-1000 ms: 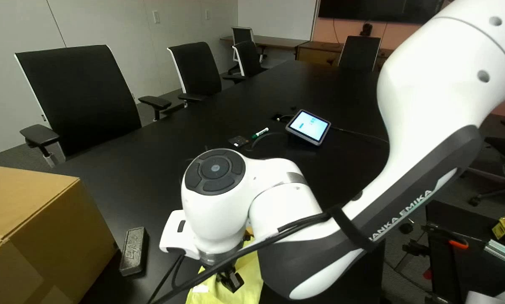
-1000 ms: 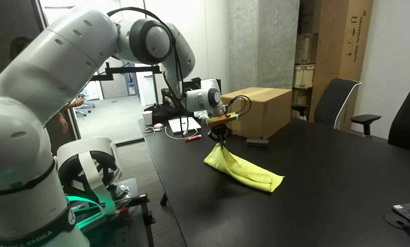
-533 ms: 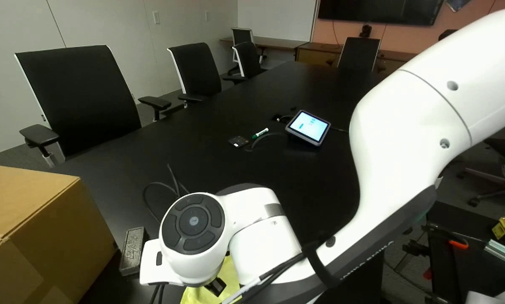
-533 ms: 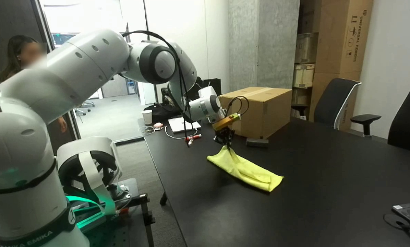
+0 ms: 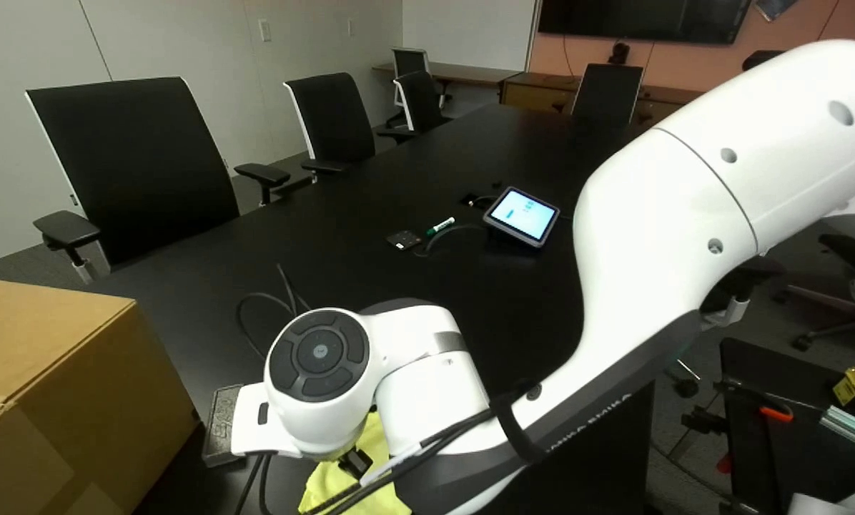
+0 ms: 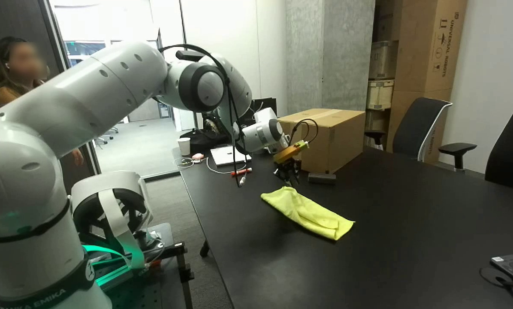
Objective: Fold the cloth on the table
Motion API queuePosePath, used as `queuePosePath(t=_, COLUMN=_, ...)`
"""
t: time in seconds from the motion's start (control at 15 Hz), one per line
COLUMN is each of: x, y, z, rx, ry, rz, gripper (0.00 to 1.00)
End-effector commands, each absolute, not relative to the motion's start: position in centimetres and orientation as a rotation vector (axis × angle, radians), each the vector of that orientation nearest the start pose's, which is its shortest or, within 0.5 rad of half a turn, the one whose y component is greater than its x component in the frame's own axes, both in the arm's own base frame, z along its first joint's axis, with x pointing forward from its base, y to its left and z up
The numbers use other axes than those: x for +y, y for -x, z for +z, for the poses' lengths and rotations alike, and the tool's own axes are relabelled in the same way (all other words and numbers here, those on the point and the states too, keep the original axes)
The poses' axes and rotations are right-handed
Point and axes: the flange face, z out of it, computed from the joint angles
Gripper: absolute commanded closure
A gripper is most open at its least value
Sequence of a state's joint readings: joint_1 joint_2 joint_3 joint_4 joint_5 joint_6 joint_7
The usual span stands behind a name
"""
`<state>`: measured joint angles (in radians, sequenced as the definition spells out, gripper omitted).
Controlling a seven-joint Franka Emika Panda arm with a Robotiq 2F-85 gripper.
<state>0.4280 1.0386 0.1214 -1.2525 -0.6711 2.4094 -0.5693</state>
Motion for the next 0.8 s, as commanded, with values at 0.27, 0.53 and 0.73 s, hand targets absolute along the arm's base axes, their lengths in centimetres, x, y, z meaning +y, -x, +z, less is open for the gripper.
queuePosePath(t=0.27, x=24.5, y=-70.0, z=18.8, rx=-2.095, ry=2.786, rz=-0.266, gripper=0.09)
queuePosePath(t=0.53, x=15.4, y=-68.8, z=20.0, rx=-1.818, ry=2.99, rz=-0.184, gripper=0.0)
queuePosePath(t=0.73, x=10.4, y=-66.5, z=21.9, rx=-1.574, ry=3.119, rz=-0.117, gripper=0.0)
